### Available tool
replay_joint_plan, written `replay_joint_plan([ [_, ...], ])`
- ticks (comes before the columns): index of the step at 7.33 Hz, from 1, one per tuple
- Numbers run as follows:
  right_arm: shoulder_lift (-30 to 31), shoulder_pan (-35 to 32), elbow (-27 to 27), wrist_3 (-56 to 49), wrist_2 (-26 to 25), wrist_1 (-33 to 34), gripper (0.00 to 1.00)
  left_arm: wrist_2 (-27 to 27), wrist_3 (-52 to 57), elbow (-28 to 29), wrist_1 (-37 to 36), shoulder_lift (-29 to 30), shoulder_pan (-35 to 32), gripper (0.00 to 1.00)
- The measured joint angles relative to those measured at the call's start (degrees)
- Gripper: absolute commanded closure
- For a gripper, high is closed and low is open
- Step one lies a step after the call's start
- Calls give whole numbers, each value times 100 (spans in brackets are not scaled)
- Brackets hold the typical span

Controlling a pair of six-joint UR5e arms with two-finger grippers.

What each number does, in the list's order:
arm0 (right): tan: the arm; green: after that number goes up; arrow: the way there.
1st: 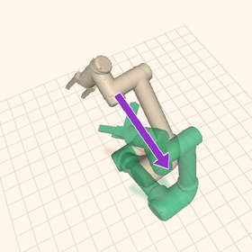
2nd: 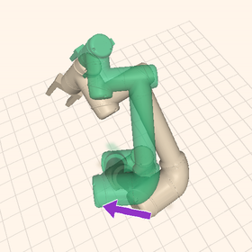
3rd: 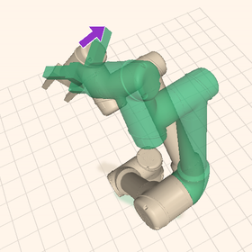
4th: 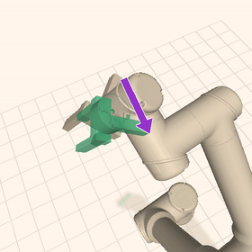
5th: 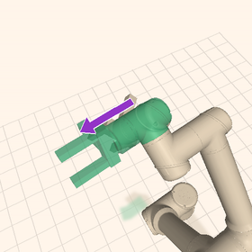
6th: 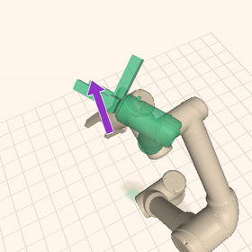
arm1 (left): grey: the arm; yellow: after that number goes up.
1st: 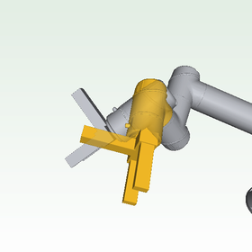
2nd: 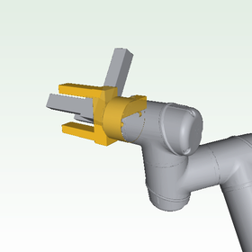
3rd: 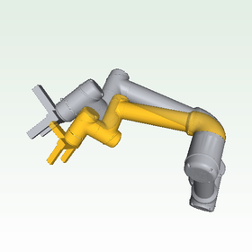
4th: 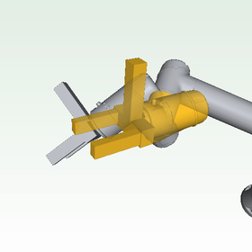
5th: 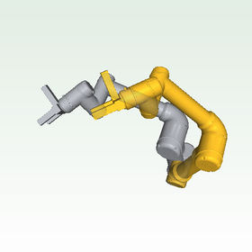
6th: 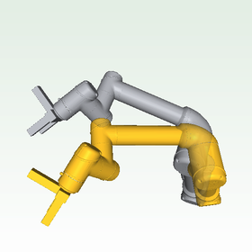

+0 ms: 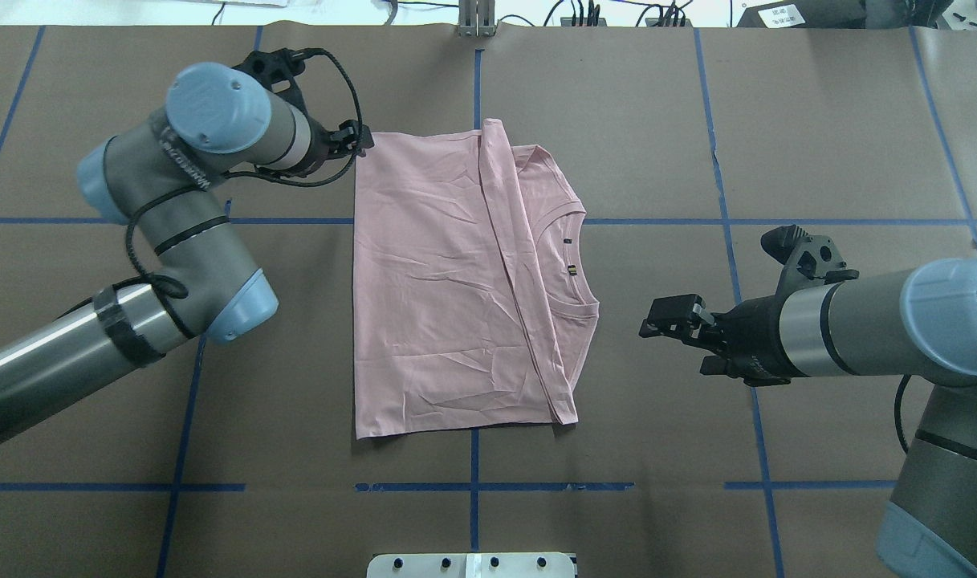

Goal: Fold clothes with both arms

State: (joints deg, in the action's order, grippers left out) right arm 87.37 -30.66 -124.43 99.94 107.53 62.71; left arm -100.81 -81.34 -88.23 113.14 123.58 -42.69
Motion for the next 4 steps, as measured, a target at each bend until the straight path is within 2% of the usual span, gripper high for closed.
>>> replay_joint_plan([
  [2,1,55,80,5,-27,9,0,-175,-961,-1105,-449,-677,585,0],
  [4,3,174,137,2,-165,13,0,118,-2206,-1713,-1091,-921,1646,4],
])
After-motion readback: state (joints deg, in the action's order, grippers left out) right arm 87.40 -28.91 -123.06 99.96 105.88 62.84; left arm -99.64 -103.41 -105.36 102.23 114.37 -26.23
